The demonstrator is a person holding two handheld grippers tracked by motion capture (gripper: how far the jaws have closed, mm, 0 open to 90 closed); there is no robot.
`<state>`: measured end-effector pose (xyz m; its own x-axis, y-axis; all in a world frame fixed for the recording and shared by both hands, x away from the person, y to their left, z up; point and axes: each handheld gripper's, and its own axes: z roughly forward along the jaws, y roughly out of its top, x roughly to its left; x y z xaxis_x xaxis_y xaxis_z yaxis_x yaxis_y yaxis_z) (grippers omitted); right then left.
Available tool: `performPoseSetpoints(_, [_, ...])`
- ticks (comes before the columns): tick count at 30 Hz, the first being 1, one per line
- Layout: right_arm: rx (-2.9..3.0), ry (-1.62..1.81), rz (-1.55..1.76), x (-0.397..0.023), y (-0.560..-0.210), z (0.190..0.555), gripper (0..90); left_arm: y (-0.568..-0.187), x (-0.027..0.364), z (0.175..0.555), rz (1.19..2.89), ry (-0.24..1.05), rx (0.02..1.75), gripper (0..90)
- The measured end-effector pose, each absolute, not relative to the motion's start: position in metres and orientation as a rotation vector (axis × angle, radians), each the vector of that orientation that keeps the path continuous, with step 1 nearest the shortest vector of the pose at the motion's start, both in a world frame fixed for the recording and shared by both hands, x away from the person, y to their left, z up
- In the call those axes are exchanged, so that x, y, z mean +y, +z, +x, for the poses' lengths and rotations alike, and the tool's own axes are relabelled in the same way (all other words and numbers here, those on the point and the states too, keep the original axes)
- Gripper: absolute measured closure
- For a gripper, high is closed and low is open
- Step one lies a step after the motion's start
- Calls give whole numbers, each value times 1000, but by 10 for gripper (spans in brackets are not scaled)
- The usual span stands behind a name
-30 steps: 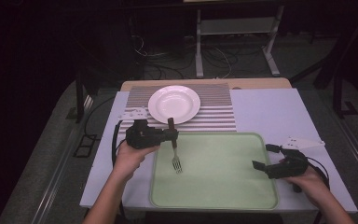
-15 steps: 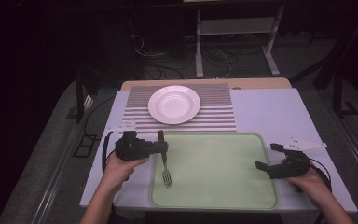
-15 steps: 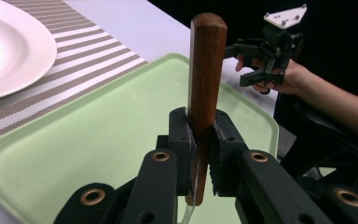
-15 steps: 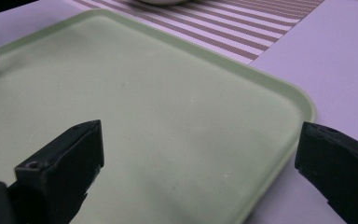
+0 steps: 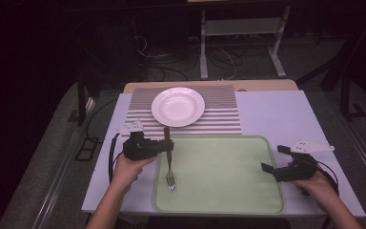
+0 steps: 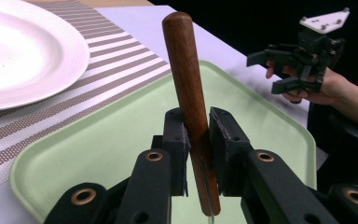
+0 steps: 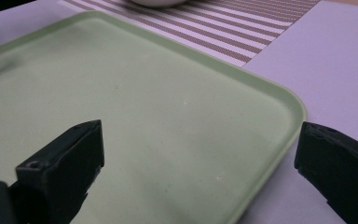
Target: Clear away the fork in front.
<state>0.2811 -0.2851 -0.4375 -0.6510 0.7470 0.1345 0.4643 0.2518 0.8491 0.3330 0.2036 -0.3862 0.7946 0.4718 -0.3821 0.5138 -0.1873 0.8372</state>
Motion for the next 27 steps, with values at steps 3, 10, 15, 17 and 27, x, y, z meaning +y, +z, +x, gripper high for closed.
performPoseSetpoints(3, [2231,1353,1121,-284,-438,281,15,-391,202,338,1821,-40,775,756])
performPoseSetpoints(10, [2233,1349,1118,-284,-438,281,16,-405,195,347,1845,-50,832,726])
performPoseSetpoints(15, [2231,1347,1120,-284,-437,281,17,-414,190,348,1865,-69,860,714])
performPoseSetpoints(17, [2230,1348,1120,-284,-437,281,18,-416,189,349,1875,-78,875,711])
performPoseSetpoints(27, [2233,1348,1120,-283,-438,282,18,-431,186,353,1920,-91,981,688])
